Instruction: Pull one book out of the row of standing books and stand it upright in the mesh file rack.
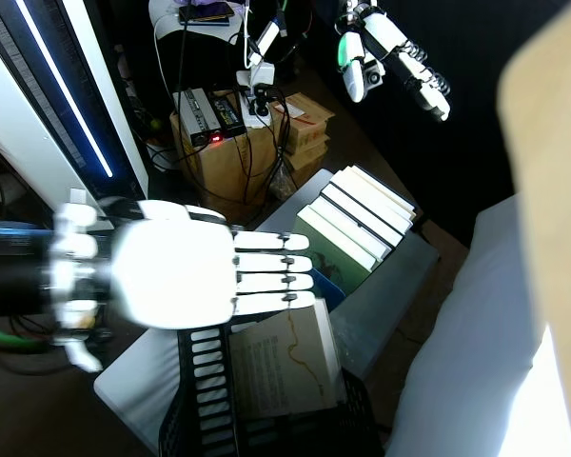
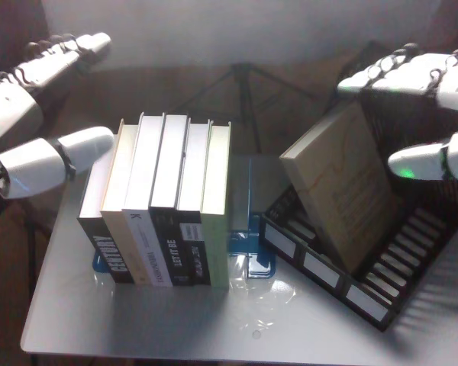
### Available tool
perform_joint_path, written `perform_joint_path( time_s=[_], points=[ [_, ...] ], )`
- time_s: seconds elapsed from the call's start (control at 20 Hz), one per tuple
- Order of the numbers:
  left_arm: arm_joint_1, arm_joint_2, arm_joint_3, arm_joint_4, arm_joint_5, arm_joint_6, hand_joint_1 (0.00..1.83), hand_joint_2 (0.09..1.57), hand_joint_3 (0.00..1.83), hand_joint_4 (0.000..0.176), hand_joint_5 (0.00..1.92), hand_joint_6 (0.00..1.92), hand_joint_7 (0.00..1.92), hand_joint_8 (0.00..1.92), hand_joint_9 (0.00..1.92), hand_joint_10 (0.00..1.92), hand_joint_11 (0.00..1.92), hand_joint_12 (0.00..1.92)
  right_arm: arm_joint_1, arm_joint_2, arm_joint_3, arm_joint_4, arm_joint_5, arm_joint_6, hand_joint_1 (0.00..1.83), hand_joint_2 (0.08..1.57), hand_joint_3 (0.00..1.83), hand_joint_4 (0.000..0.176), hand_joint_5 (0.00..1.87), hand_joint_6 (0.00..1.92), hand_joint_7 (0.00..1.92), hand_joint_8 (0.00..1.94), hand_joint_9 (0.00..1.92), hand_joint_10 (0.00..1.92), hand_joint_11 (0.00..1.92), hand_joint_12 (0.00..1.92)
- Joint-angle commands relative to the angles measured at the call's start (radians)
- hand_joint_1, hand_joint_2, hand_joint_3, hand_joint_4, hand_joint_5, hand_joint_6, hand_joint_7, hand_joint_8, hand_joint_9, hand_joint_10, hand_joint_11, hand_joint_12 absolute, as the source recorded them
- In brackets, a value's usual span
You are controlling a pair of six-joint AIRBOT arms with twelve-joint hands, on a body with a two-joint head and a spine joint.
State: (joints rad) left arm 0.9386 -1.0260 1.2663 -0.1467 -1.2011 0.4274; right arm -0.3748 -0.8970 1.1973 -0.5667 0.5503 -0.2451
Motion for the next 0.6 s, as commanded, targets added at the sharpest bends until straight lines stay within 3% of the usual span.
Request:
perform_joint_path(
  time_s=[0.0, 0.05, 0.1, 0.25, 0.3, 0.35, 0.4, 0.45, 0.55],
  points=[
    [-0.010, 0.005, 0.003, -0.020, -0.112, -0.007, 0.29, 1.38, 0.00, 0.052, 0.00, 0.00, 0.00, 0.00, 0.00, 0.00, 0.00, 0.00, -0.004, 0.015, -0.011, 0.043, 0.121, -0.010, 0.23, 1.36, 0.00, 0.002, 0.00, 0.00, 0.00, 0.00, 0.00, 0.00, 0.00, 0.00],
    [-0.010, 0.005, 0.002, -0.017, -0.112, -0.008, 0.31, 1.39, 0.00, 0.015, 0.00, 0.00, 0.00, 0.00, 0.00, 0.00, 0.00, 0.00, -0.012, 0.018, -0.017, 0.049, 0.130, -0.015, 0.22, 1.38, 0.01, 0.002, 0.00, 0.00, 0.00, 0.00, 0.00, 0.00, 0.00, 0.00],
    [-0.010, 0.006, 0.002, -0.014, -0.112, -0.009, 0.29, 1.38, 0.00, 0.000, 0.01, 0.00, 0.00, 0.00, 0.00, 0.00, 0.00, 0.00, -0.017, 0.019, -0.020, 0.052, 0.134, -0.016, 0.23, 1.37, 0.01, 0.000, 0.00, 0.00, 0.00, 0.00, 0.00, 0.00, 0.00, 0.00],
    [-0.014, 0.008, 0.002, 0.007, -0.104, -0.016, 0.26, 1.38, 0.00, 0.001, 0.00, 0.00, 0.00, 0.00, 0.00, 0.00, 0.00, 0.00, -0.017, 0.016, -0.023, 0.067, 0.147, -0.016, 0.23, 1.39, 0.01, 0.000, 0.00, 0.00, 0.00, 0.00, 0.00, 0.00, 0.00, 0.00],
    [-0.014, 0.009, 0.002, 0.010, -0.105, -0.016, 0.22, 1.37, 0.00, 0.018, 0.00, 0.00, 0.00, 0.00, 0.00, 0.00, 0.00, 0.00, -0.017, 0.016, -0.024, 0.067, 0.148, -0.016, 0.23, 1.39, 0.01, 0.000, 0.00, 0.00, 0.00, 0.00, 0.00, 0.00, 0.00, 0.00],
    [-0.015, 0.011, 0.001, 0.014, -0.105, -0.018, 0.20, 1.36, 0.00, 0.054, 0.00, 0.00, 0.00, 0.00, 0.00, 0.00, 0.00, 0.00, -0.020, 0.016, -0.026, 0.076, 0.147, -0.022, 0.26, 1.38, 0.01, 0.018, 0.00, 0.00, 0.00, 0.00, 0.00, 0.00, 0.00, 0.00],
    [-0.015, 0.011, -0.001, 0.018, -0.104, -0.019, 0.20, 1.36, 0.00, 0.063, 0.00, 0.00, 0.00, 0.00, 0.00, 0.00, 0.00, 0.00, -0.032, 0.018, -0.029, 0.103, 0.155, -0.037, 0.26, 1.38, 0.01, 0.048, 0.00, 0.00, 0.00, 0.00, 0.00, 0.00, 0.00, 0.00],
    [-0.015, 0.011, -0.002, 0.019, -0.104, -0.019, 0.23, 1.37, 0.00, 0.066, 0.00, 0.00, 0.00, 0.00, 0.00, 0.00, 0.00, 0.00, -0.041, 0.018, -0.031, 0.118, 0.161, -0.043, 0.27, 1.38, 0.01, 0.019, 0.00, 0.00, 0.00, 0.00, 0.00, 0.00, 0.00, 0.00],
    [-0.015, 0.011, -0.004, 0.023, -0.105, -0.019, 0.18, 1.37, 0.00, 0.047, 0.01, 0.00, 0.00, 0.00, 0.00, 0.00, 0.00, 0.00, -0.051, 0.018, -0.034, 0.129, 0.168, -0.045, 0.27, 1.39, 0.01, 0.010, 0.00, 0.00, 0.00, 0.00, 0.00, 0.00, 0.00, 0.00]
  ],
)
